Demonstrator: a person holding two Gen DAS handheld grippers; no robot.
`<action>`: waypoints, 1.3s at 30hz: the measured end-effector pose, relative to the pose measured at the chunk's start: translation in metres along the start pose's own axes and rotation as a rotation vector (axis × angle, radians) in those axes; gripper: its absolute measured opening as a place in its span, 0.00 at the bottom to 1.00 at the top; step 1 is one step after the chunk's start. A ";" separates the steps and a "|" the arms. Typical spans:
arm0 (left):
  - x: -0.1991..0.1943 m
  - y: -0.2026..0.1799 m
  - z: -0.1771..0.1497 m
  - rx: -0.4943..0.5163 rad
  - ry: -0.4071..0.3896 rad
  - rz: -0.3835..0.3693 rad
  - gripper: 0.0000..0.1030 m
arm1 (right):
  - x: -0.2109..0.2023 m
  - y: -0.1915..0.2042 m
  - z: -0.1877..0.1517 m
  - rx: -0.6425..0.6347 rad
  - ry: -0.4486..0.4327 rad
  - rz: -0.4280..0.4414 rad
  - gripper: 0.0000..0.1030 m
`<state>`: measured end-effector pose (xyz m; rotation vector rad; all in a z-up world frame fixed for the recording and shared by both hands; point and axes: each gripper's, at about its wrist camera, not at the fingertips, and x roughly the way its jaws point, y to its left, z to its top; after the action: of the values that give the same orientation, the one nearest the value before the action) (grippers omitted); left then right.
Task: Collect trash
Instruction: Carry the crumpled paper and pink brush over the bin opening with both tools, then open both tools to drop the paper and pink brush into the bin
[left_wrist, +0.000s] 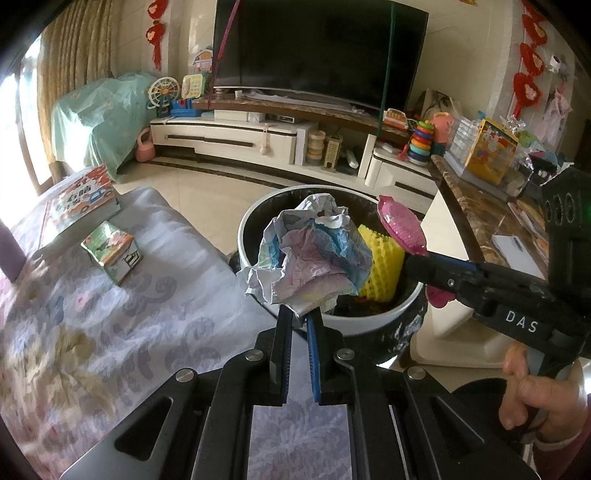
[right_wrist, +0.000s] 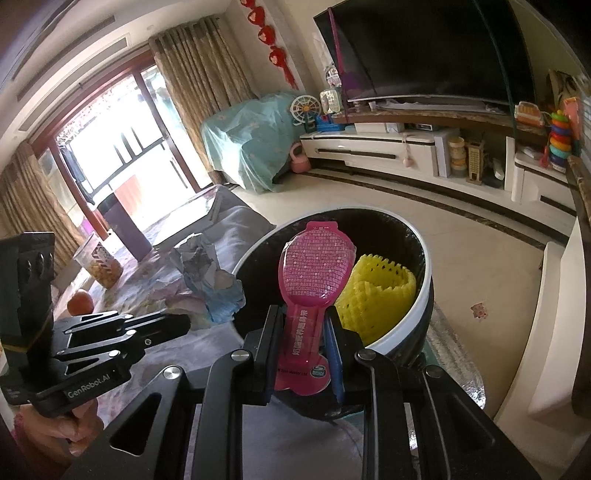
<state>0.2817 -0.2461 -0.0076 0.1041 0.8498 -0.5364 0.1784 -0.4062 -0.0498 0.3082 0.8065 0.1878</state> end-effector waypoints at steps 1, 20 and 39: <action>0.001 0.000 0.002 0.003 0.001 0.001 0.07 | 0.001 -0.001 0.001 0.002 0.002 -0.001 0.22; 0.030 -0.004 0.028 0.046 0.027 0.020 0.07 | 0.014 -0.018 0.023 0.010 0.008 -0.023 0.22; 0.051 -0.010 0.046 0.049 0.058 0.020 0.07 | 0.022 -0.035 0.032 0.048 0.030 -0.017 0.22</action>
<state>0.3362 -0.2893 -0.0133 0.1729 0.8914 -0.5376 0.2186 -0.4389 -0.0557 0.3443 0.8435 0.1576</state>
